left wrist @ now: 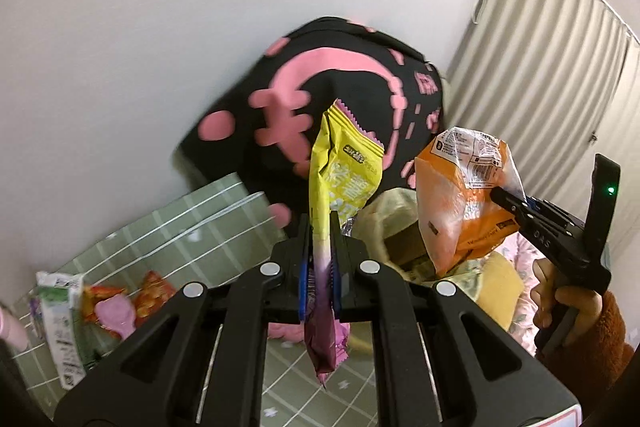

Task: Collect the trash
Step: 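Carry both bags over the yellow trash bag and open both tools, then grasp the green milk carton with the left tool while the right tool grasps the red snack bag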

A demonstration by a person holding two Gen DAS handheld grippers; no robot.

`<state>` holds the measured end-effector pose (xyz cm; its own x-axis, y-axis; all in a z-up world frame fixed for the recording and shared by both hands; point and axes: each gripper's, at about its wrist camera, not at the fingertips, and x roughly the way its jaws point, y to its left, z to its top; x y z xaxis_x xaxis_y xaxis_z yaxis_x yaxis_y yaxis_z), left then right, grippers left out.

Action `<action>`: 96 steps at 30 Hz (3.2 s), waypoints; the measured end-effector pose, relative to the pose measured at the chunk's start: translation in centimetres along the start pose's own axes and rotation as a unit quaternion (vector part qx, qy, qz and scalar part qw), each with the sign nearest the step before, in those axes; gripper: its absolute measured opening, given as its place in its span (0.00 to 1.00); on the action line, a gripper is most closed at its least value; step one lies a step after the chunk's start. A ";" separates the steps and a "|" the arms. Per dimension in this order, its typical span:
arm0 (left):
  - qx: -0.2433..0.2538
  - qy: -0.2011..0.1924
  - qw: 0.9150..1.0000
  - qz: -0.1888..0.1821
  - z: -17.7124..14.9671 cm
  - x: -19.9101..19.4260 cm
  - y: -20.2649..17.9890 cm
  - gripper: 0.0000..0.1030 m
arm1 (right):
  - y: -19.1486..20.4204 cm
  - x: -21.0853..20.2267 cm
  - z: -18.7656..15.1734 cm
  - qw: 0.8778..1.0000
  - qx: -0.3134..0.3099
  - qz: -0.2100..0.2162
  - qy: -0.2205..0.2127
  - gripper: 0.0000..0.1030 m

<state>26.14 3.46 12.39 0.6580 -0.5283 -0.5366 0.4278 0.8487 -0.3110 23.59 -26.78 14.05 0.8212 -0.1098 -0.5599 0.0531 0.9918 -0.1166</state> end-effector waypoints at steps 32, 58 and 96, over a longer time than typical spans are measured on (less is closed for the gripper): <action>-0.013 0.045 0.999 0.014 -1.7 4.0 -1.0 0.07 | -0.8 8.9 -6.5 0.993 0.011 0.038 0.114 0.30; 0.112 0.196 0.971 -0.079 -3.1 20.7 -14.3 0.07 | -12.0 2.4 -8.1 0.988 0.145 -0.007 0.049 0.42; 0.007 0.004 0.982 0.189 -7.7 -0.2 8.8 0.46 | 6.0 5.0 -3.6 0.982 0.059 0.179 0.009 0.50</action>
<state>25.06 11.22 3.72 0.7665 -0.1756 -0.6178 0.1622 0.9836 -0.0783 25.95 -21.60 7.60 0.7892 0.2473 -0.5622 -0.1708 0.9676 0.1858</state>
